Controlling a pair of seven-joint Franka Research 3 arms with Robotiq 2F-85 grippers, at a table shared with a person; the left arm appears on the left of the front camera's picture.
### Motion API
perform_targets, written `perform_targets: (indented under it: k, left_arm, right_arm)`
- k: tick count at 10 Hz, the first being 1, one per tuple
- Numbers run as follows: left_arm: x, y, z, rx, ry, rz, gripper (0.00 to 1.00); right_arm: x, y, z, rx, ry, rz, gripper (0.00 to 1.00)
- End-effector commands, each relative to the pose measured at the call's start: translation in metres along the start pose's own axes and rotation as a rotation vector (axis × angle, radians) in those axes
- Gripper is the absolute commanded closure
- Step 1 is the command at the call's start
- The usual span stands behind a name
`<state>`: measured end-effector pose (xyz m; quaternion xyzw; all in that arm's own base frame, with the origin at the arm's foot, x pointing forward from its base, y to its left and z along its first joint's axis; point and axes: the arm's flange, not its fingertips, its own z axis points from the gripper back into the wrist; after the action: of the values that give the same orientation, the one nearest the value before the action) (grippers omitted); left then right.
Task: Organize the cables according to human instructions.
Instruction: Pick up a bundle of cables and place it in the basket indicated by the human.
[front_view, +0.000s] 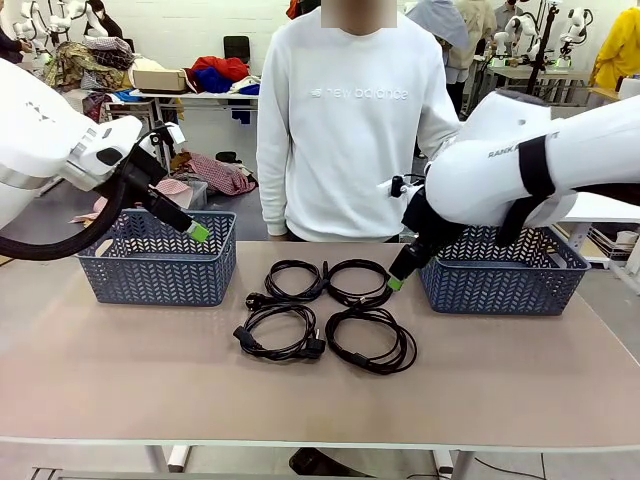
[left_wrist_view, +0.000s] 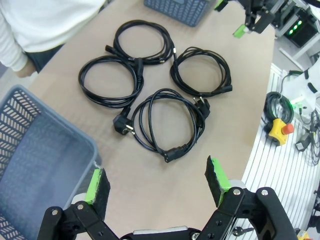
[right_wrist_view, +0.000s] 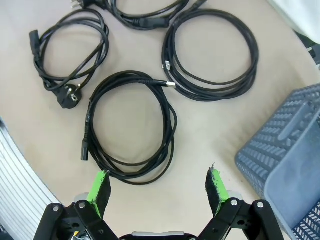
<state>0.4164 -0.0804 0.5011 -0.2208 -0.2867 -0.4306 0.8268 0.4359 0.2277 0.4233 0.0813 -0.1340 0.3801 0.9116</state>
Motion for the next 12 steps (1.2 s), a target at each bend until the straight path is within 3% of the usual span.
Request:
perform_targets:
  k: [1,6,12]
  left_arm:
    - [-0.002,0.0,0.0,-0.017,-0.024,-0.016,0.0]
    - [-0.002,0.0,0.0,-0.017,-0.024,-0.016,0.0]
    - [-0.002,0.0,0.0,-0.017,-0.024,-0.016,0.0]
  right_arm:
    - [0.018,0.002,-0.019,-0.003,0.03,-0.033,0.0]
    - [0.041,0.022,-0.063,0.033,0.073,-0.081,0.0]
    - [0.045,0.048,-0.099,-0.052,0.135,-0.091,0.0]
